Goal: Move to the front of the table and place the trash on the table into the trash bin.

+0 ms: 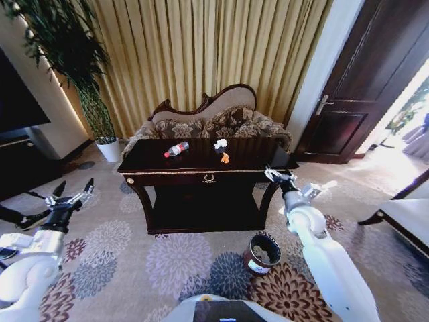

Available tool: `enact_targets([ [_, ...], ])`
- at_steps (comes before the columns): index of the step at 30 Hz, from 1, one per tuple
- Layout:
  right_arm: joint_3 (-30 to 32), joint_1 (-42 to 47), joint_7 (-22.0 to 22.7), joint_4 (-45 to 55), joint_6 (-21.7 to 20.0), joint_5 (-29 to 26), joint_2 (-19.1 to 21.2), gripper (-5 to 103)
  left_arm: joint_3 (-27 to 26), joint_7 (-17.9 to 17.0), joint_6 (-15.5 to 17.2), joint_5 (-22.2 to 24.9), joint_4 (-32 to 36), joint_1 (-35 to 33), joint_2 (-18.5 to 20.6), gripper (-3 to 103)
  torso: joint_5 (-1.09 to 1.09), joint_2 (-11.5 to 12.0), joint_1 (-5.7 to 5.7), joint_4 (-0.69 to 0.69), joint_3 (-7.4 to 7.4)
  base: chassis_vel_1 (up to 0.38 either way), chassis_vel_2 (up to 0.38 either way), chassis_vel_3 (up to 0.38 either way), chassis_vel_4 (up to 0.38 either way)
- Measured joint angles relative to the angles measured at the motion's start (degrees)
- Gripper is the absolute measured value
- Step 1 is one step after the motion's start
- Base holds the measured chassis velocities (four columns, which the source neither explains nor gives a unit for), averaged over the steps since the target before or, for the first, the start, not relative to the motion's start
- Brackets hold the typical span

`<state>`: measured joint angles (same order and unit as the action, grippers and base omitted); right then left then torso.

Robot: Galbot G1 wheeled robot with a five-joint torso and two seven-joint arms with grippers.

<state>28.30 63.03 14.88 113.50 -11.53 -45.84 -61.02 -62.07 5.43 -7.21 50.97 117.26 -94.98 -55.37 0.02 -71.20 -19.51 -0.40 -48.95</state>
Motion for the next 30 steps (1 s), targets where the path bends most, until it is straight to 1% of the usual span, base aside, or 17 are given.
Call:
enact_targets([
  [4,-0.07,0.30,-1.54,0.02,-0.04,1.08,0.13,100,0.00,-0.12,0.29,0.00,0.19,0.10,0.44,100,0.00,0.00,0.00,-0.01,0.00,0.000,0.000,0.000,0.000],
  [6,0.44,1.00,-3.50,0.08,-0.62,3.15,0.72,100,0.25,-0.12,0.41,-0.08,0.22,0.28,0.68,100,0.00,0.00,0.00,-0.01,0.00,0.000,0.000,0.000,0.000],
  [8,0.59,1.17,-3.85,0.21,-1.07,3.70,1.01,100,0.51,-0.12,0.47,-0.18,0.31,0.37,0.67,100,0.00,0.00,0.00,-0.02,0.00,0.000,0.000,0.000,0.000],
  [14,0.70,0.97,-3.94,0.37,-1.80,4.01,1.55,100,1.36,-0.08,0.87,-0.82,1.06,0.56,0.39,100,-0.01,0.00,0.01,0.00,0.00,0.000,0.000,0.000,0.000],
  [21,0.62,1.01,-3.75,0.41,-2.24,3.98,1.63,100,1.09,-0.08,0.99,-0.84,1.16,0.37,0.54,100,0.00,-0.01,0.02,0.00,0.01,-0.021,0.024,0.033,-0.024],
  [30,0.53,0.87,-3.71,0.67,-2.79,3.90,1.90,100,1.38,-0.02,1.03,-0.89,0.92,0.42,0.50,100,-0.01,-0.01,0.02,-0.01,0.01,-0.182,0.178,0.153,-0.169],
])
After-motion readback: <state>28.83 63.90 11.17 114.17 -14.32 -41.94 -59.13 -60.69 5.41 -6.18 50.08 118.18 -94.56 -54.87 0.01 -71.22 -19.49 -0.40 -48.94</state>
